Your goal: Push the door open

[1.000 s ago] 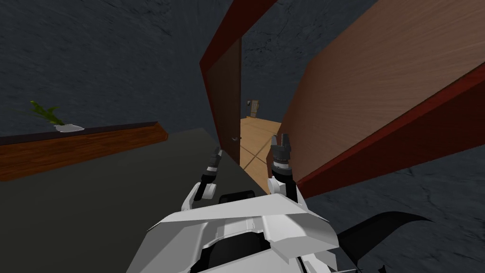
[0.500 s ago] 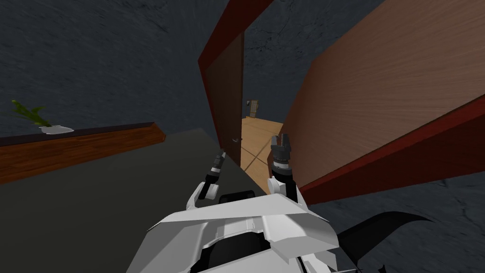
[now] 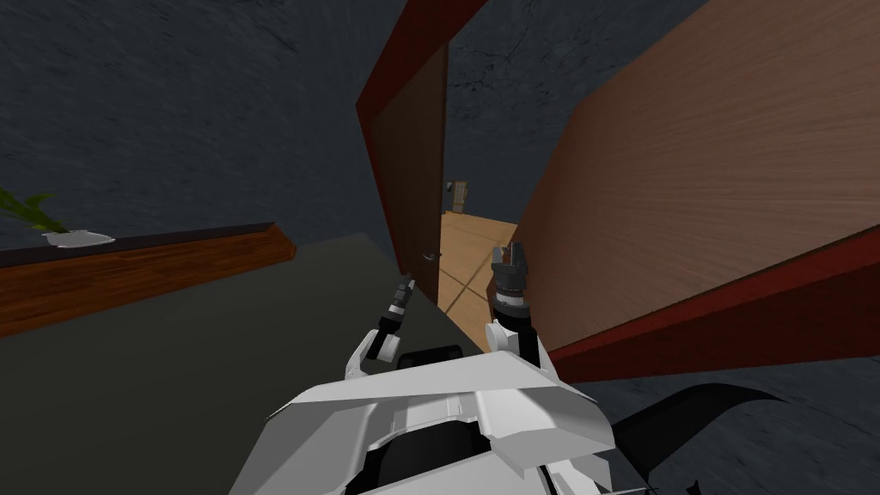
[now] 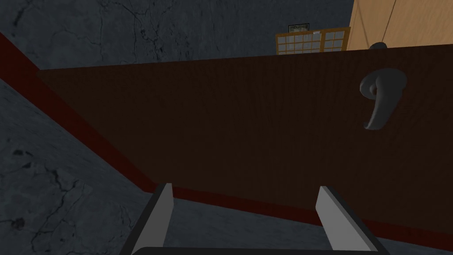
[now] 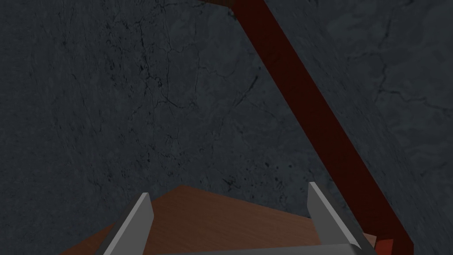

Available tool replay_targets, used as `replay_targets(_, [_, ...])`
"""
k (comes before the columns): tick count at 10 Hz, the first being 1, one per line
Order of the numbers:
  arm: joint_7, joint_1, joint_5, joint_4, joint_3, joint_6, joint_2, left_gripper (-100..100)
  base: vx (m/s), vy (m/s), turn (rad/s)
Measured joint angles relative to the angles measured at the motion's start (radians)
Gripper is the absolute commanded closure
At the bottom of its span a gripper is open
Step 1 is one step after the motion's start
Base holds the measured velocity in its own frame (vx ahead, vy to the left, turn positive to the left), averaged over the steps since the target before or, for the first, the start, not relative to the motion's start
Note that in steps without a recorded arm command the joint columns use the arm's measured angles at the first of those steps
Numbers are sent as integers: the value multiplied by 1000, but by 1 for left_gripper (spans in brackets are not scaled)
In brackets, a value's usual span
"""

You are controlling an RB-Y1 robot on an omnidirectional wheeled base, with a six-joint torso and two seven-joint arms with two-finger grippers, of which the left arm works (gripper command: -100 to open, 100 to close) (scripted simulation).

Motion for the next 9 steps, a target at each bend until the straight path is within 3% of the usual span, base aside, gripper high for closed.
replay_targets(9, [51,-75,-21,202,-76,-50,5,-100,96,61,-27])
